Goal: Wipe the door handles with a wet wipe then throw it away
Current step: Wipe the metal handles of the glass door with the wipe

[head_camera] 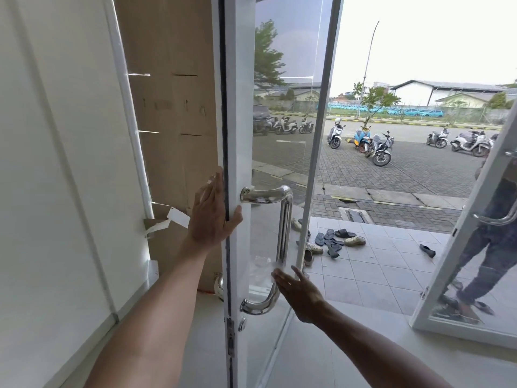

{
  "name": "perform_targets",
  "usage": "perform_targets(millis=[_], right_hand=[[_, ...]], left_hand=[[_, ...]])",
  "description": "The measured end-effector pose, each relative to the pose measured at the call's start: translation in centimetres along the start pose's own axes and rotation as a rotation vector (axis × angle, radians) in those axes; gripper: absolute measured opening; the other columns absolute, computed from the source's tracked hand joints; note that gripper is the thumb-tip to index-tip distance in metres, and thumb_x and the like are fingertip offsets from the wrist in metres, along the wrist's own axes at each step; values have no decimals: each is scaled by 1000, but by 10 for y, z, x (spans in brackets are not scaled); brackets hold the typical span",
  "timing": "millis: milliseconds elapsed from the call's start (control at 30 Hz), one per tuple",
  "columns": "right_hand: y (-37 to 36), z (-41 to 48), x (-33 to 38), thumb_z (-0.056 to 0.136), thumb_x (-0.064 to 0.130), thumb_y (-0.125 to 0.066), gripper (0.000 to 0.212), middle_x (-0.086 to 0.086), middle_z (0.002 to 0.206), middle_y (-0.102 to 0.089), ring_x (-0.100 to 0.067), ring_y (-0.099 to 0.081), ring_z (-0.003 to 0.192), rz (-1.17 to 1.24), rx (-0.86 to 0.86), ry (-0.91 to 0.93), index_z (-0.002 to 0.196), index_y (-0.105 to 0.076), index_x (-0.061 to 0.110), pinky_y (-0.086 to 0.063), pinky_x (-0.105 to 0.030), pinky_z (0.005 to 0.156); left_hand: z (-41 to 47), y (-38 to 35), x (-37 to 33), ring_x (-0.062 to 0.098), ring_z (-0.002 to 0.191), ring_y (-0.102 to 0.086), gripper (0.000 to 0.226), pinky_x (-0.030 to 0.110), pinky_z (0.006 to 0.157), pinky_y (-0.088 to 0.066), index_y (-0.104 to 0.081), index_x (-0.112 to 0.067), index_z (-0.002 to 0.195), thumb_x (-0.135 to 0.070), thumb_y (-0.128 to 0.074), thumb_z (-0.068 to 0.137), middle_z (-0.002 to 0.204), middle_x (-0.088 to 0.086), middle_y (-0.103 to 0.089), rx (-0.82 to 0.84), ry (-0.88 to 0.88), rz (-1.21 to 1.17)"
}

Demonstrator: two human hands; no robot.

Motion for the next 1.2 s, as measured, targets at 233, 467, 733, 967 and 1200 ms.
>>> perform_targets(millis=[233,467,733,967,1200], right_hand=[[10,4,-11,85,36,-57,86,-8,161,1,-24,1,149,-73,-100,-61,153,-12,10,2,-59,115],[64,18,-68,78,10,-41,81,-12,161,4,-25,0,149,-29,-412,-248,152,-7,6,-4,-52,119],[111,32,-119,79,-1,-41,77,-12,160,-9,-25,-9,149,106,-600,-315,151,-16,5,-4,-53,118],[119,35,-127,74,4,-59,80,-11,155,-30,-26,-28,144,209,-669,-285,148,-26,4,-7,-51,118],[122,39,-125,67,6,-62,80,-16,149,-40,-31,-38,138,281,-761,-218,143,-35,1,-17,-51,114]], left_hand=[[-1,1,10,35,142,-33,86,52,112,-34,7,-11,153,-44,-42,90,159,17,-20,4,46,3],[-3,7,18,35,140,-37,86,51,106,-44,9,-18,153,-41,-43,89,159,17,-21,-26,79,-9],[-5,13,22,27,143,-34,80,44,103,-45,2,-12,154,-38,-42,92,160,12,-21,-41,116,50],[-7,9,22,30,145,-27,72,39,112,-35,-14,1,152,-29,-43,94,160,19,-16,-58,165,270],[-5,12,1,31,148,-22,69,42,120,-14,-25,-3,151,-19,-50,89,159,21,-18,-69,64,495]])
Point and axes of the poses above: each hand's wrist, its own z-axis towards the middle knuckle, its own y-axis out of the back of the hand, x = y × z, the point moved 8 cm from there along z, towards the middle knuckle
